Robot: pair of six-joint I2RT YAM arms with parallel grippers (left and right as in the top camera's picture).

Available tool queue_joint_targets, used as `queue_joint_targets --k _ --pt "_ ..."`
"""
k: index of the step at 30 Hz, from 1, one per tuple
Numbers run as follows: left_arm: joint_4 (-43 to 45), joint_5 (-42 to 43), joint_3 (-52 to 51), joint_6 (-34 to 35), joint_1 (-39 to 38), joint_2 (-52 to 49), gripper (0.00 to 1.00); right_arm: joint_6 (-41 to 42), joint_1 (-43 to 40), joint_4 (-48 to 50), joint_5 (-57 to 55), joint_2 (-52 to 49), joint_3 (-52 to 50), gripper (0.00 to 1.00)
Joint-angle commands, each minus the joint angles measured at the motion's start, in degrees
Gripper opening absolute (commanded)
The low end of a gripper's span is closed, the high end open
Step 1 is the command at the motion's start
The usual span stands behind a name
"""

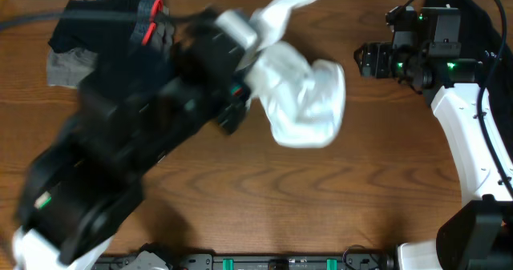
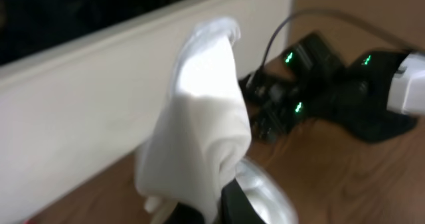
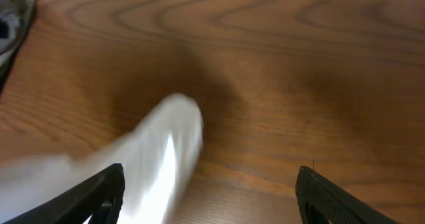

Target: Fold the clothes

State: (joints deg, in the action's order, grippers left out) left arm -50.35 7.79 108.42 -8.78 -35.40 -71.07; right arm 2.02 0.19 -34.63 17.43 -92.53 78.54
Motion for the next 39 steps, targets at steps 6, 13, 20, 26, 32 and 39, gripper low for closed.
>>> queue_joint_targets --k 6,13,20,26,32,39 --pt "-6.12 -9.07 -0.35 0.48 3.04 -6.78 0.06 -4.94 0.33 0.35 7.48 -0.50 0.07 0.82" --pt "-1.09 -9.14 -0.35 -0.39 3.52 -14.19 0.06 -7.67 2.05 -3.23 12.09 -0.50 0.04 0.81" --pt "5.42 -9.14 -0.28 -0.55 3.61 -15.72 0.06 -9.81 6.03 -3.96 16.09 -0.50 -0.02 0.81" --pt "6.71 -7.85 -0.28 -0.55 3.56 -14.99 0.06 -8.98 9.55 0.59 17.59 -1.77 -0.02 0.80" --pt "5.46 -8.04 -0.28 -1.20 3.63 -14.64 0.06 -8.22 11.26 4.00 22.88 -5.84 -0.02 0.80" --pt "5.46 -8.26 -0.28 -1.22 3.61 -14.36 0.06 -15.76 11.76 5.33 27.04 -10.38 -0.02 0.86"
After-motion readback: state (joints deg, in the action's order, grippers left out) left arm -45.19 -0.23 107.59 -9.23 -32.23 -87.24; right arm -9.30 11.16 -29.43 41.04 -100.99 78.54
